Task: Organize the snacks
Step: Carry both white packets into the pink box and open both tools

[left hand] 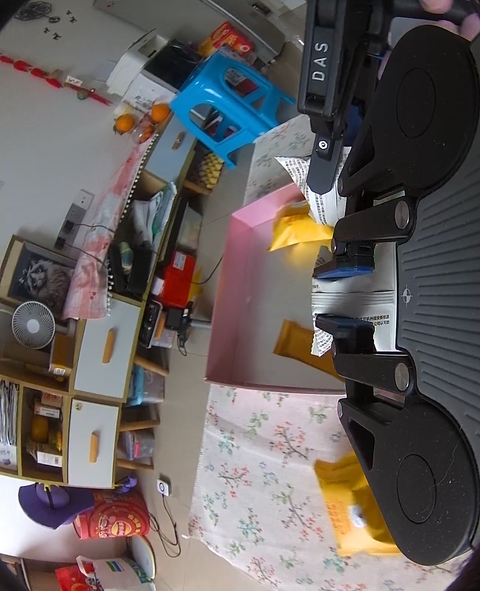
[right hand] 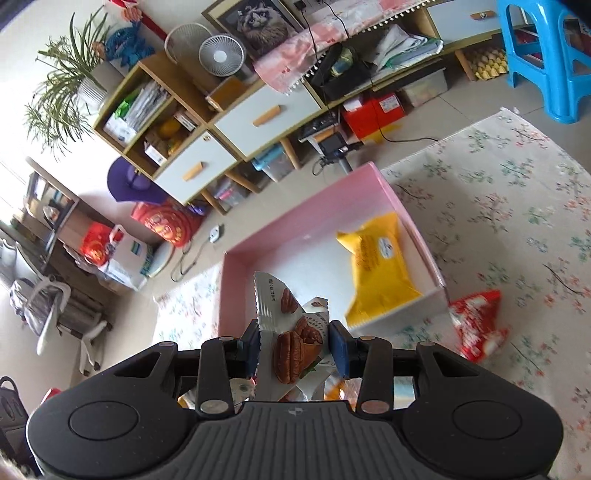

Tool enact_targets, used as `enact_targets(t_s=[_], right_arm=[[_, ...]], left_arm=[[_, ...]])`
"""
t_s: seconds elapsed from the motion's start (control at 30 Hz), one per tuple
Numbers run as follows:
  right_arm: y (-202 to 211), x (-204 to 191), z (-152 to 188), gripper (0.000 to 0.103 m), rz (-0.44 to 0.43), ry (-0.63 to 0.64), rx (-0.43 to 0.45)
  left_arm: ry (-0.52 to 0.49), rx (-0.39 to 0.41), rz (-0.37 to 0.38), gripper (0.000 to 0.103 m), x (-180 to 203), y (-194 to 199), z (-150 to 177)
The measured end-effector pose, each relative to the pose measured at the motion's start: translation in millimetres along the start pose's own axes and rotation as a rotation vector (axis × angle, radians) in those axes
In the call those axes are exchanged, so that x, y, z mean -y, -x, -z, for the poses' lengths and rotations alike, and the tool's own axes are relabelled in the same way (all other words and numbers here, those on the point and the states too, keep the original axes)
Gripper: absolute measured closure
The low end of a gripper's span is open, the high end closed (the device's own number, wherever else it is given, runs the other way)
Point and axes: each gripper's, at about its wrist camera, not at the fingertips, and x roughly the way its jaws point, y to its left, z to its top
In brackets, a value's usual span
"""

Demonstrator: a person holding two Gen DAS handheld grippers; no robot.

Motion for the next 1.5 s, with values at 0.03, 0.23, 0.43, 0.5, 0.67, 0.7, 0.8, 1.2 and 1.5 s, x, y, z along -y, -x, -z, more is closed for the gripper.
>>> enact_targets(t_s=[0.03,0.23,0.43,0.5,0.67,0.7,0.8,1.2,1.5], right_arm=[[-2.4,0.3,-1.9,0.075,-0.003,0.000,0.007],[-21.5,8.2,-12.1,0.075,-0.018,-0.009,0.038],[-35.5,15.2,-16.7,0.074,-0.033,-0.023,0.042],[-39.6,15.0,-17.3,0.074,-0.033,-0.021,0.046],[-47.7,18.4,-22.1,0.074,-0.009,-0.001,0.058],[-48.4,20.0,-22.9,0.074,-0.005,0.001,0.059],[-49.5,24.6,-26.0,0.073,0.011,0.001,0.069],[-46.7,23.0,-28.3,0.062,0.013,0.026,0.086],[-31.4,22.5,-28.2,0.038,0.031,0.053,0.104]], left_arm=[[0.002,0.003,-0.006,0.084,-0.7,-4.8,-3.3],[0.006,-0.001,-0.061,0.084,-4.5,-41.1,-17.9],[0.033,-0.014,-0.066,0.084,-6.9,-79.8,-23.7],[0.032,-0.014,-0.071,0.084,-6.0,-91.2,-24.6],[0.022,0.012,-0.063,0.084,-4.9,-110.3,-28.9],[0.023,0.014,-0.065,0.084,-4.8,-113.2,-29.6],[0.008,0.030,-0.064,0.084,-2.7,-120.7,-33.1],[-0.020,0.072,-0.107,0.075,4.4,-129.1,-37.7],[-0.048,0.070,-0.127,0.044,2.5,-106.0,-33.4]])
